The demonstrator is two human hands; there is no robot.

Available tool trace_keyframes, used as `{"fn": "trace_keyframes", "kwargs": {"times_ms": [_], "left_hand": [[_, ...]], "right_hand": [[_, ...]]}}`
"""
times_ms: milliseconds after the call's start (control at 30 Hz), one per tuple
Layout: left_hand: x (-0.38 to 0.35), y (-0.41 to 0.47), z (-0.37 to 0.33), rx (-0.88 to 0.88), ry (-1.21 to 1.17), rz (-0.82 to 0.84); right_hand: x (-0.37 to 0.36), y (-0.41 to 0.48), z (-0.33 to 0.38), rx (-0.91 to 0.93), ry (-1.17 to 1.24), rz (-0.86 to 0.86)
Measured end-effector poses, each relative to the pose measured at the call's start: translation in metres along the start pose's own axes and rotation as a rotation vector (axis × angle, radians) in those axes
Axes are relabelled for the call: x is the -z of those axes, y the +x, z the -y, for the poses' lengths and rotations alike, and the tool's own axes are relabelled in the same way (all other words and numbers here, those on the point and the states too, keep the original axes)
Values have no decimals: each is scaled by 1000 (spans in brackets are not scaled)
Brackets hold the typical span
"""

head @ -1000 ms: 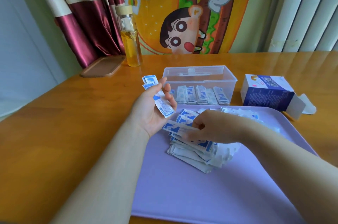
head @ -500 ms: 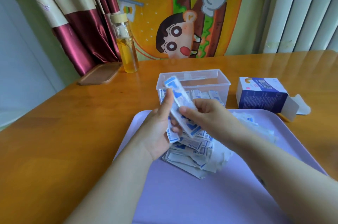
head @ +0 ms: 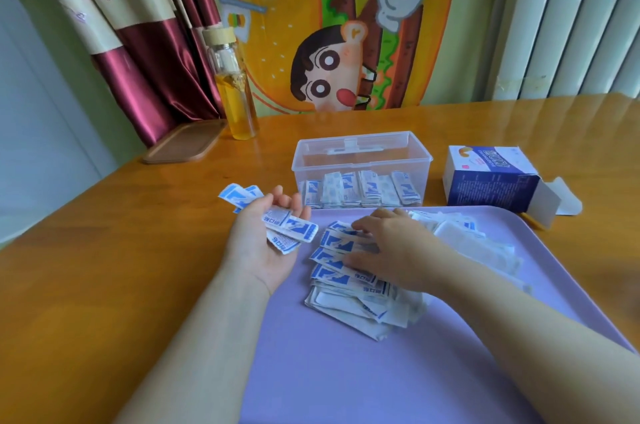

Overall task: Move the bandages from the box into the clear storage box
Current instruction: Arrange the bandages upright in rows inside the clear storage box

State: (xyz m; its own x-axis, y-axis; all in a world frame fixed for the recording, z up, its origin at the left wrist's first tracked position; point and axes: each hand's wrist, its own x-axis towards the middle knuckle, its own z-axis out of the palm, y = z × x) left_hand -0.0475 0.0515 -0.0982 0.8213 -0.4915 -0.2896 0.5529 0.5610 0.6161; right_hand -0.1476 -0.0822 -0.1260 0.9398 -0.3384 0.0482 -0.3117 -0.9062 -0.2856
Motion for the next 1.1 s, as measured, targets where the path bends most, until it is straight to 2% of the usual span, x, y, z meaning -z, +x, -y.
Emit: {"fn": "trace_keyframes", "kwargs": {"times_ms": [367, 633, 767, 833, 933, 1100], "left_hand": [[3, 0, 1, 43, 35, 34], [3, 0, 3, 60, 52, 35], [2, 0, 3, 62, 54, 35], [2, 0, 4, 65, 53, 34], [1, 0, 4, 69, 57, 32], [1, -1, 4, 77, 55, 21]], "right_hand": [[2, 6, -8, -125, 262, -24], [6, 2, -6, -64, 235, -10], [10, 2, -3, -100, 428, -144], [10, 2, -3, -127, 361, -159], [2, 2, -4, -135, 60, -75], [-1, 7, -5, -157, 62, -33]]}}
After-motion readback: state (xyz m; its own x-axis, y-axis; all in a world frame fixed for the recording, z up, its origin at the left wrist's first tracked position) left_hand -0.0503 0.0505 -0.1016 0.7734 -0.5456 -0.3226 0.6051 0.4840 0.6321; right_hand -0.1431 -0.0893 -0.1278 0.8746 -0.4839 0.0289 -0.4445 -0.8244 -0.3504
